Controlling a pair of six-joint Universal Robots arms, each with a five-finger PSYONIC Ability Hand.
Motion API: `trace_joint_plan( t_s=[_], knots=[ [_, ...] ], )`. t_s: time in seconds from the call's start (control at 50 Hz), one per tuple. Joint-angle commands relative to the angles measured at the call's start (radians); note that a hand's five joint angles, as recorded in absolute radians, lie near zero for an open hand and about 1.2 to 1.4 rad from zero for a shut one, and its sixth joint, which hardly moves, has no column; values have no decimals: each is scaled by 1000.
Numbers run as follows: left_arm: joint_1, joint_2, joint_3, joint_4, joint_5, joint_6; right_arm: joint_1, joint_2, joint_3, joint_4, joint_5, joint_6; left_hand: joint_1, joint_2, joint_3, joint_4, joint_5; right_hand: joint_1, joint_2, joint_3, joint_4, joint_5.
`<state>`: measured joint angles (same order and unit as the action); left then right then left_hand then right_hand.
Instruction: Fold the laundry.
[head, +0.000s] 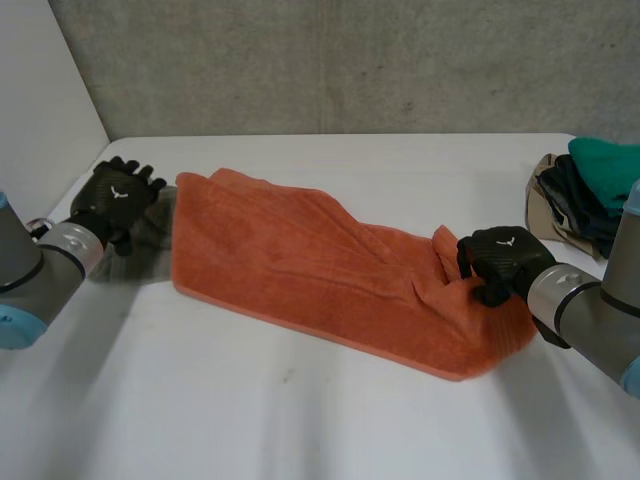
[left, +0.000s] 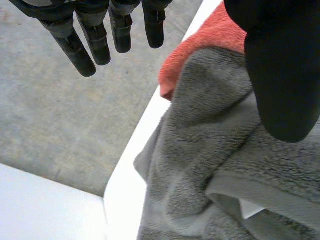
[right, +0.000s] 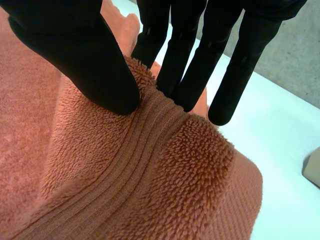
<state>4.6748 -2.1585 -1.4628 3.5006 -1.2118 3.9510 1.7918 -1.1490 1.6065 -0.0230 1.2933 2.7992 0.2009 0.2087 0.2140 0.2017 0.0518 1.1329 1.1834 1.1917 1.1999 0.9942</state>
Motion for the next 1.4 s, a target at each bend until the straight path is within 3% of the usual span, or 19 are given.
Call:
trace_joint_plan(
  t_s=[0.02, 0.18, 0.34, 0.46, 0.54, 0.58, 0.64, 0.7, 0.72, 0.78, 0.8, 0.88, 1.18, 1.2, 1.22, 1.24, 1.26, 1.28, 1.4],
  knots=[
    [13, 20, 33, -40, -15, -10, 3, 2, 4, -20, 0, 5, -26, -34, -39, -27, -52, 263, 213, 205, 196, 228],
    [8, -64, 203, -190, -11, -97, 3, 11, 7, -32, 3, -4, -26, -34, -39, -27, -52, 263, 213, 205, 196, 228],
    [22, -231, 520, -467, 11, -309, 6, 21, 10, -40, 1, -24, -26, -34, -39, -27, -52, 263, 213, 205, 196, 228],
    [7, -328, 676, -560, 5, -328, 8, 23, 18, -51, 1, -35, -26, -34, -39, -27, -52, 263, 213, 205, 196, 228],
    [-5, -397, 751, -569, -3, -320, 8, 23, 26, -60, 1, -46, 136, 128, 122, 135, 110, 263, 213, 205, 196, 228],
    [-15, -429, 782, -575, -6, -315, 9, 23, 29, -63, 3, -58, 469, 461, 456, 468, 443, 263, 213, 205, 196, 228],
    [-19, -446, 814, -595, -32, -299, 9, 23, 32, -67, 3, -69, 1193, 1185, 1180, 1192, 1167, 263, 213, 205, 196, 228],
    [-12, -436, 831, -589, -115, -299, 11, 23, 33, -71, 3, -70, 1195, 1188, 1182, 1195, 1170, 263, 213, 205, 196, 228],
    [-2, -425, 843, -568, -206, -297, 12, 23, 33, -72, 3, -72, 1195, 1188, 1182, 1195, 1170, 263, 213, 205, 196, 228],
    [16, -420, 867, -502, -366, -291, 14, 25, 33, -74, 3, -72, 1195, 1188, 1182, 1195, 1170, 263, 213, 205, 196, 228],
    [30, -420, 889, -446, -462, -282, 18, 26, 35, -74, 4, -73, 1195, 1188, 1182, 1195, 1170, 263, 213, 205, 196, 228],
    [67, -413, 923, -341, -610, -222, 29, 26, 39, -74, 4, -81, 1195, 1188, 1182, 1195, 1170, 263, 213, 205, 196, 228],
    [68, -340, 854, -275, -600, -217, 52, 14, 55, -83, 4, -86, 1195, 1188, 1182, 1195, 1170, 263, 213, 205, 196, 228],
    [67, -337, 845, -278, -589, -225, 52, 14, 55, -84, 3, -86, 1126, 1118, 1113, 1125, 1101, 263, 213, 205, 196, 228],
    [64, -334, 832, -281, -575, -226, 52, 14, 56, -84, 3, -86, 890, 882, 877, 889, 864, 263, 213, 205, 196, 228],
    [56, -327, 805, -282, -539, -226, 52, 12, 58, -84, 1, -86, 329, 322, 316, 329, 304, 263, 213, 205, 196, 228],
    [50, -325, 793, -284, -517, -222, 52, 12, 56, -84, 1, -86, 80, 72, 67, 79, 54, 263, 213, 205, 196, 228],
    [44, -322, 779, -285, -496, -219, 52, 12, 58, -84, 1, -86, -26, -34, -39, -27, -52, 263, 213, 205, 196, 228],
    [7, -281, 673, -313, -394, -187, 52, 12, 56, -86, 0, -86, -26, -34, -39, -27, -52, 263, 213, 205, 196, 228]
  ],
)
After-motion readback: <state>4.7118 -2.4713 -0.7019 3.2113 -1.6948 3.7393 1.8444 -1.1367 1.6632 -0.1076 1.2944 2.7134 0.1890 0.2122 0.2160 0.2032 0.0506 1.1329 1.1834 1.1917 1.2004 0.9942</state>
